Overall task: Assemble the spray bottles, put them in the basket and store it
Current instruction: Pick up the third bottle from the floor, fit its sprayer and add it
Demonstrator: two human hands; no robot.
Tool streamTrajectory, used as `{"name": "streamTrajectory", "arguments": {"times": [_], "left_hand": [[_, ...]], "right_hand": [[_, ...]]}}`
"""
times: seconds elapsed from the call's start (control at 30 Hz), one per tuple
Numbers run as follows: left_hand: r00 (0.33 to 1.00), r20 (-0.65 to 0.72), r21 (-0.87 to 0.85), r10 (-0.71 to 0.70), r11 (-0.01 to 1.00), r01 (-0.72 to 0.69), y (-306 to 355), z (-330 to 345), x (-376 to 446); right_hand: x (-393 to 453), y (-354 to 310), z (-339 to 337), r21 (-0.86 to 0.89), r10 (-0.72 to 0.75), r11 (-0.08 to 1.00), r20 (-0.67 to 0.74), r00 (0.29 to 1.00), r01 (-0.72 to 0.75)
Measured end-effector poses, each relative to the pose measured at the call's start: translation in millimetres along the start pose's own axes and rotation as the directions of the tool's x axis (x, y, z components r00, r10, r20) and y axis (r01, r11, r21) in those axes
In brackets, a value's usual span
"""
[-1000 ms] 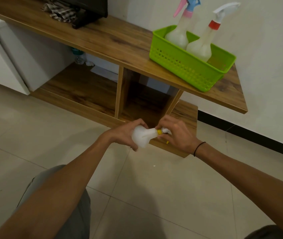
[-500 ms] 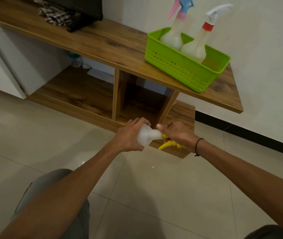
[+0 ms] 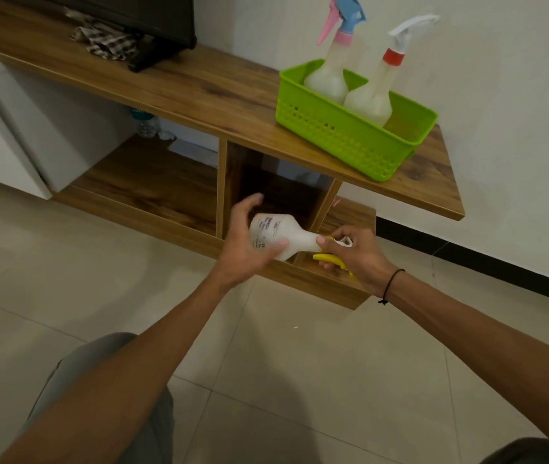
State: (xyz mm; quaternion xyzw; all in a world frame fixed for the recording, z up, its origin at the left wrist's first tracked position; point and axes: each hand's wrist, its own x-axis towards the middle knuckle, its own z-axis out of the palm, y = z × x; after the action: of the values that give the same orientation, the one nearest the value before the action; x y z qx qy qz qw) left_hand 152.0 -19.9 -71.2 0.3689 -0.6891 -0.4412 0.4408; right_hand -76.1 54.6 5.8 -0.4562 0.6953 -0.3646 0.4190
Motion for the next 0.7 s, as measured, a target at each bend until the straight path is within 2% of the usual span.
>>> {"name": "streamTrajectory", "arguments": {"times": [0.03, 0.07, 0.13, 0.2, 0.27, 0.37, 0.43, 0.47, 0.5, 0.6, 0.63, 0.7], "left_hand": [[0.992, -0.033, -0.150, -0.122, 0.982, 0.115, 2, -5, 4], [0.966, -0.003, -0.248, -0.257, 0.937, 0.248, 5, -10, 8], [0.845, 0.242, -0.319, -0.477, 0.783, 0.534, 7, -18, 13], [0.731, 0.418, -0.275, -0.540, 0.692, 0.668, 10, -20, 8], [0.722, 0.472, -0.319, -0.506, 0.666, 0.675, 8, -20, 5], [0.826, 0.475, -0.557, -0.302, 0.624, 0.548, 1, -34, 9], [0.864, 0.476, -0.701, -0.165, 0.522, 0.486, -3, -44, 12], [0.856, 0.491, -0.724, -0.164, 0.470, 0.506, -3, -45, 12], [0.834, 0.510, -0.692, -0.209, 0.475, 0.543, -2, -43, 11], [0.740, 0.514, -0.439, -0.434, 0.608, 0.662, 8, -32, 5], [0.740, 0.495, -0.406, -0.455, 0.632, 0.660, 8, -29, 5], [0.784, 0.468, -0.419, -0.409, 0.678, 0.604, 7, -29, 6]], "right_hand": [[0, -1, -2, -0.004, -0.036, 0.999, -0.005, 0.999, 0.036], [-2, -3, -2, -0.015, -0.070, 0.997, -0.009, 0.998, 0.070], [-3, -7, 1, -0.082, -0.139, 0.987, -0.018, 0.990, 0.137], [-5, -7, 3, -0.204, -0.220, 0.956, -0.015, 0.975, 0.212], [-6, -6, 2, -0.253, -0.250, 0.938, -0.013, 0.968, 0.238], [-7, -9, -8, -0.130, -0.182, 0.975, -0.014, 0.983, 0.178], [-7, -14, -13, -0.120, -0.201, 0.973, -0.012, 0.979, 0.198], [-8, -15, -14, -0.164, -0.236, 0.959, -0.015, 0.972, 0.230], [-8, -17, -14, -0.218, -0.271, 0.940, -0.011, 0.963, 0.262], [-10, -20, -11, -0.332, -0.332, 0.886, 0.031, 0.943, 0.323], [-10, -21, -11, -0.354, -0.340, 0.875, 0.039, 0.940, 0.331], [-11, -26, -13, -0.366, -0.349, 0.868, 0.036, 0.937, 0.337]]}}
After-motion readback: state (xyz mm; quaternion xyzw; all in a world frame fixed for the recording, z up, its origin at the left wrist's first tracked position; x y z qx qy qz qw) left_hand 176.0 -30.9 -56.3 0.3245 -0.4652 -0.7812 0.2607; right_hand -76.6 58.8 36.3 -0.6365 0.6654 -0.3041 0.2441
